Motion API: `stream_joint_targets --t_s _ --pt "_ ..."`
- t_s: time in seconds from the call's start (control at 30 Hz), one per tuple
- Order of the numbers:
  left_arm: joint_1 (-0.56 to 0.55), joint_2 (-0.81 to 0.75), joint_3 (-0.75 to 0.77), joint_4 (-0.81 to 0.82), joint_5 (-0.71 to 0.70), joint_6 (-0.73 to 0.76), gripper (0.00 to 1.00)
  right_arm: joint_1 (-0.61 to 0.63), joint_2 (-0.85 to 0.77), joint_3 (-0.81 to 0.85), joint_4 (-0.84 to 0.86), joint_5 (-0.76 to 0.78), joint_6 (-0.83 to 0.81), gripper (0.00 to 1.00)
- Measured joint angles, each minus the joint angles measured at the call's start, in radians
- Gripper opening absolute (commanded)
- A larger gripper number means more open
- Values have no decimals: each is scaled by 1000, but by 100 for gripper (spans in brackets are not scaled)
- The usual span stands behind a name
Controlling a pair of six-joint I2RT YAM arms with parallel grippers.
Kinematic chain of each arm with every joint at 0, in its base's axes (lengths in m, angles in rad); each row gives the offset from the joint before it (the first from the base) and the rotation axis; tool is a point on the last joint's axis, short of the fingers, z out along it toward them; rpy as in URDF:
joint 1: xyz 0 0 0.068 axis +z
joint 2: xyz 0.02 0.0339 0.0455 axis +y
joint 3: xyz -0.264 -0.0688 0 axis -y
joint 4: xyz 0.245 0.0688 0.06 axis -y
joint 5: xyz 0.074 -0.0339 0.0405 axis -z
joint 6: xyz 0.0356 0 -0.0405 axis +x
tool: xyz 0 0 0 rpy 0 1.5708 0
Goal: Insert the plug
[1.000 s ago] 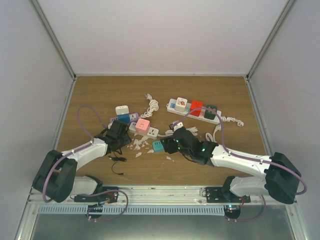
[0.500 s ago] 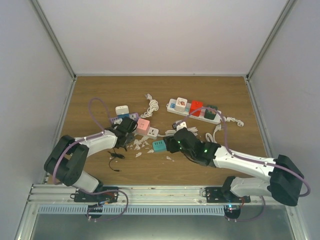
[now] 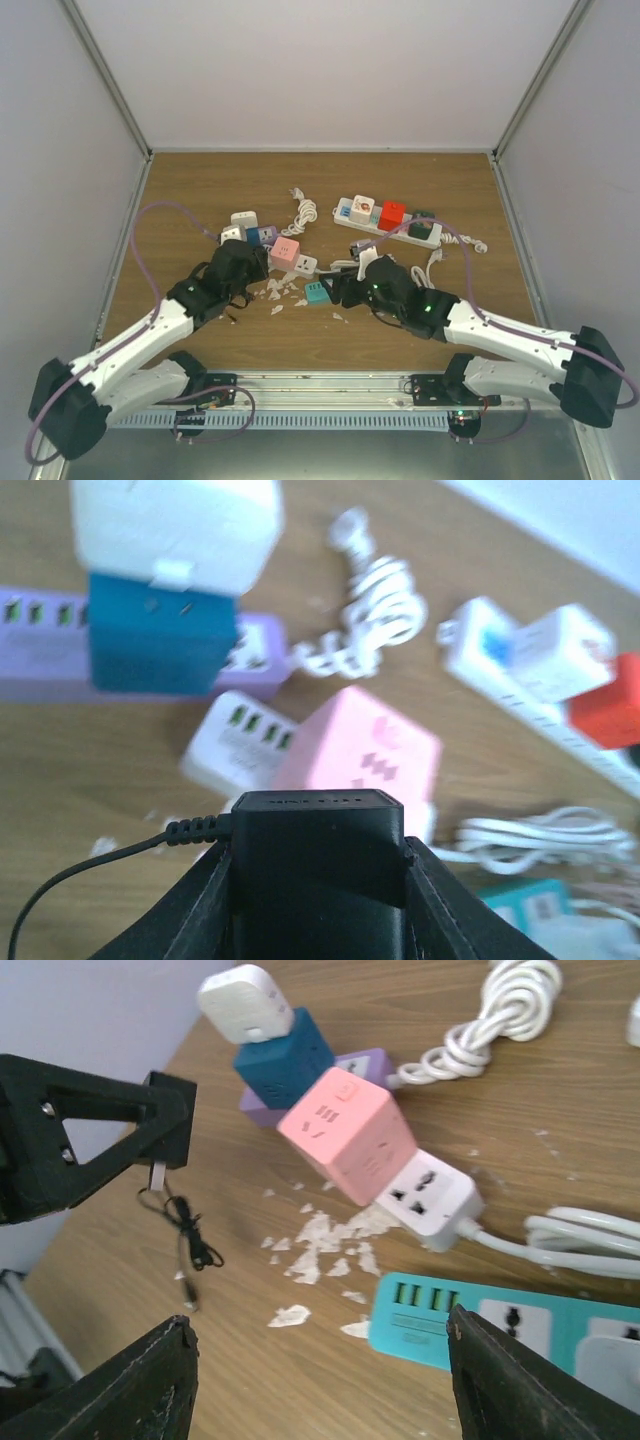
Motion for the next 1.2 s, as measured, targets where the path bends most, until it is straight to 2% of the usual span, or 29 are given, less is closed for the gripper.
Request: stream_joint_targets --t_s 0.2,0.43,0.53,0.7,0.83,0.97,1.2 --pt "-6 -180 -72 187 107 119 28 0 -21 47 16 -103 15 77" --pt "-8 -216 -99 354 186 229 27 -2 -24 209 10 -176 -10 80" --pt "-13 -238 -135 444 214 322 26 -6 22 300 -7 -205 -29 80" --pt "-21 -330 -237 571 221 522 25 -7 180 462 -47 -245 -47 78" --pt "-21 -452 -363 688 226 679 24 -7 279 518 -79 -277 -52 75" --pt "-22 -481 -405 727 258 820 24 -8 367 585 -115 -357 -87 70" --pt "-22 -504 -407 749 280 916 25 -8 447 652 -175 -412 -148 60"
